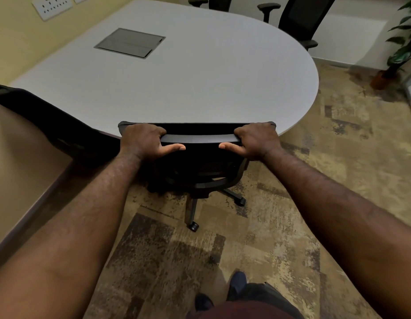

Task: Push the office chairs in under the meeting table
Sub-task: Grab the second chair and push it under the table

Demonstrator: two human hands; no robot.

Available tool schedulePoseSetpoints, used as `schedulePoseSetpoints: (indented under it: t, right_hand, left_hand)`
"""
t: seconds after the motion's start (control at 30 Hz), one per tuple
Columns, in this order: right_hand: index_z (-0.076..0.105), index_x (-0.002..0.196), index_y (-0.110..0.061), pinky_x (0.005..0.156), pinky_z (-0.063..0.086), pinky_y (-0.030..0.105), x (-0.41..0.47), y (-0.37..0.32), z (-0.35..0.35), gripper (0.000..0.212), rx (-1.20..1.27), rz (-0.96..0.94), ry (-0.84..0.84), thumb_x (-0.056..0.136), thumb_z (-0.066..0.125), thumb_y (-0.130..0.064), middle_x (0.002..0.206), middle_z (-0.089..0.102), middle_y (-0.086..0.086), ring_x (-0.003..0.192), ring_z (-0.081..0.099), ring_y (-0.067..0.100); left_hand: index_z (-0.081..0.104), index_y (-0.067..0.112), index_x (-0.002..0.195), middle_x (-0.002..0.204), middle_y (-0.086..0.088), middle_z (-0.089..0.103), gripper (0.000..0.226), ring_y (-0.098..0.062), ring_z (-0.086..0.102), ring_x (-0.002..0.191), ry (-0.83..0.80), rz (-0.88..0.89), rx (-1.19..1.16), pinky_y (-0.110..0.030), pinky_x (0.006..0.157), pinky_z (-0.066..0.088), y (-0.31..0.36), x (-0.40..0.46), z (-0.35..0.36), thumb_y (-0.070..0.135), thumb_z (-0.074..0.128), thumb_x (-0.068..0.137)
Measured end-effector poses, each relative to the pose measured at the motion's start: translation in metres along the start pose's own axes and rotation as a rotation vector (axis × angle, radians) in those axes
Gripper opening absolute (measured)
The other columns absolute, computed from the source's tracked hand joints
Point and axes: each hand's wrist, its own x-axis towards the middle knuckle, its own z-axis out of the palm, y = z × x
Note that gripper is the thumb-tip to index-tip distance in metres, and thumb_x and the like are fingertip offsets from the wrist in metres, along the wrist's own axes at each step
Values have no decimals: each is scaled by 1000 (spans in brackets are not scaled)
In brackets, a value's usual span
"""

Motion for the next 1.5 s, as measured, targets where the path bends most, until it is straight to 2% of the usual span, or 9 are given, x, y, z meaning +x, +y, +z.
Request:
schedulePoseSetpoints:
  t: [0.3,0.47,0.57,0.67,0.77,0.93,1.03,1.2,1.5]
  right_hand:
    - [33,58,-26,48,19,24,-13,4,1,70,54,-20,-19,76,14,-90,53,41,-8,46,36,9]
    - [42,70,-23,49,22,27,-19,6,1,71,73,-27,-32,78,14,-88,62,46,-6,55,45,15]
    - [49,84,-21,67,32,32,-26,7,3,72,110,-15,-38,80,17,-86,80,54,-3,73,49,18]
    - [53,100,-18,81,36,36,-36,6,1,75,165,18,-11,81,24,-85,97,57,2,89,49,21]
    - [53,112,-17,90,36,39,-43,5,-5,79,168,39,40,80,28,-85,108,56,5,100,49,23]
    - [51,122,-15,100,36,44,-48,2,-21,76,179,75,59,83,35,-78,120,55,7,112,49,26]
    - [49,129,-14,105,32,44,-53,5,-29,81,166,90,66,83,34,-79,132,52,9,122,46,27]
    - [33,147,-12,116,20,46,-58,18,-48,94,138,162,60,82,29,-79,154,34,10,141,27,27]
    - [26,152,-13,118,10,47,-71,69,-76,93,71,261,149,85,28,-78,159,25,7,147,18,22]
  left_hand:
    - [40,21,54,50,10,43,81,-10,41,48,-48,1,-88,-25,46,21,7,-10,0,98,17,67]
    - [38,22,58,54,11,44,75,-8,42,51,-74,18,-110,-27,47,24,11,-14,1,94,20,73]
    - [39,23,63,58,12,41,70,-14,42,54,-68,56,-101,-30,50,23,14,-15,-2,90,23,77]
    - [49,21,74,67,9,45,69,-17,45,64,-60,67,-118,-32,58,30,14,-16,-6,87,28,77]
    - [54,22,87,79,7,51,66,-17,47,75,-27,34,-173,-33,67,35,15,-17,-10,84,34,78]
    - [57,21,97,94,3,59,66,-20,52,88,16,17,-203,-38,75,42,16,-19,-17,82,38,80]
    - [58,20,102,103,1,61,67,-21,54,94,34,24,-207,-39,79,42,17,-18,-21,81,38,80]
    - [57,20,115,122,-1,60,72,-24,54,112,99,43,-224,-45,90,43,24,-5,-35,80,39,80]
    - [55,20,126,134,1,57,73,-23,50,124,231,116,-251,-45,98,39,71,43,-64,76,44,81]
